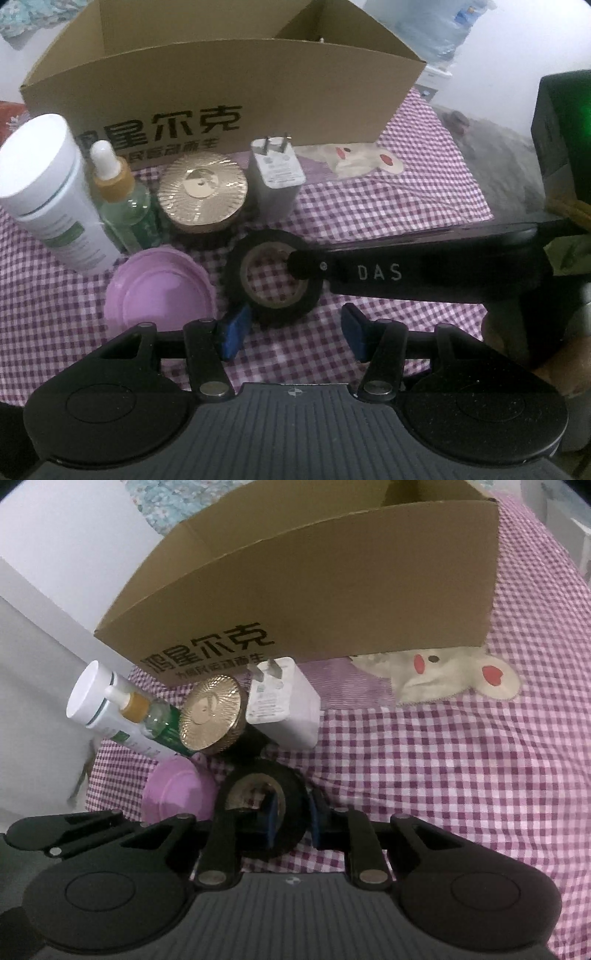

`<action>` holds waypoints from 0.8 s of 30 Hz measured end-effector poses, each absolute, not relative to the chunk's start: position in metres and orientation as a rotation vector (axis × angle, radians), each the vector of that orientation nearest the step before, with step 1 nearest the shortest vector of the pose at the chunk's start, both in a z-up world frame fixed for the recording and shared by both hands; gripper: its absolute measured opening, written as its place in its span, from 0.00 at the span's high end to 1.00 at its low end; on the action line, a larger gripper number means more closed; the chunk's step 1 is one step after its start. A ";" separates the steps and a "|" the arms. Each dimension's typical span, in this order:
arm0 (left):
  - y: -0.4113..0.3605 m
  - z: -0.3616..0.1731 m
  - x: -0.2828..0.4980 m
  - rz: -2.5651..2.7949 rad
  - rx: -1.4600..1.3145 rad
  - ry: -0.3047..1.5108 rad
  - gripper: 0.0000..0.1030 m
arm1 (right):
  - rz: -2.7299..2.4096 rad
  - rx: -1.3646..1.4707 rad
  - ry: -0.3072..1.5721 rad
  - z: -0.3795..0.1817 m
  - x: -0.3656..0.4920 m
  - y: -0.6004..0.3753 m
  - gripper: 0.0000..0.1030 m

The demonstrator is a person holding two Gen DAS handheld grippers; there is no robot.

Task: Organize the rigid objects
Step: 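Move the right tool to the black tape roll and grip its rim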

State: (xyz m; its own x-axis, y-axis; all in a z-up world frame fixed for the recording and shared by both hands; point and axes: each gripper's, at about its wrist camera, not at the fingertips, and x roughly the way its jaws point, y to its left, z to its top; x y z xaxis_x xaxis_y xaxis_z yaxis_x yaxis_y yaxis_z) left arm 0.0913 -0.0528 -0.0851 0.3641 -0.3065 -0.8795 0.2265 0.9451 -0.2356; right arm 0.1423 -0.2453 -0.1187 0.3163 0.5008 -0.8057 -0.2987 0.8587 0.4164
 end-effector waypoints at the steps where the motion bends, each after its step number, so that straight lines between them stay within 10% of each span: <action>1: -0.055 -0.085 0.091 -0.354 -0.080 1.148 0.48 | 0.527 0.207 1.134 -0.118 0.141 -0.249 0.81; 24: -0.086 -0.085 0.078 -0.473 0.032 1.136 0.41 | 0.411 0.313 1.156 -0.115 0.117 -0.312 0.82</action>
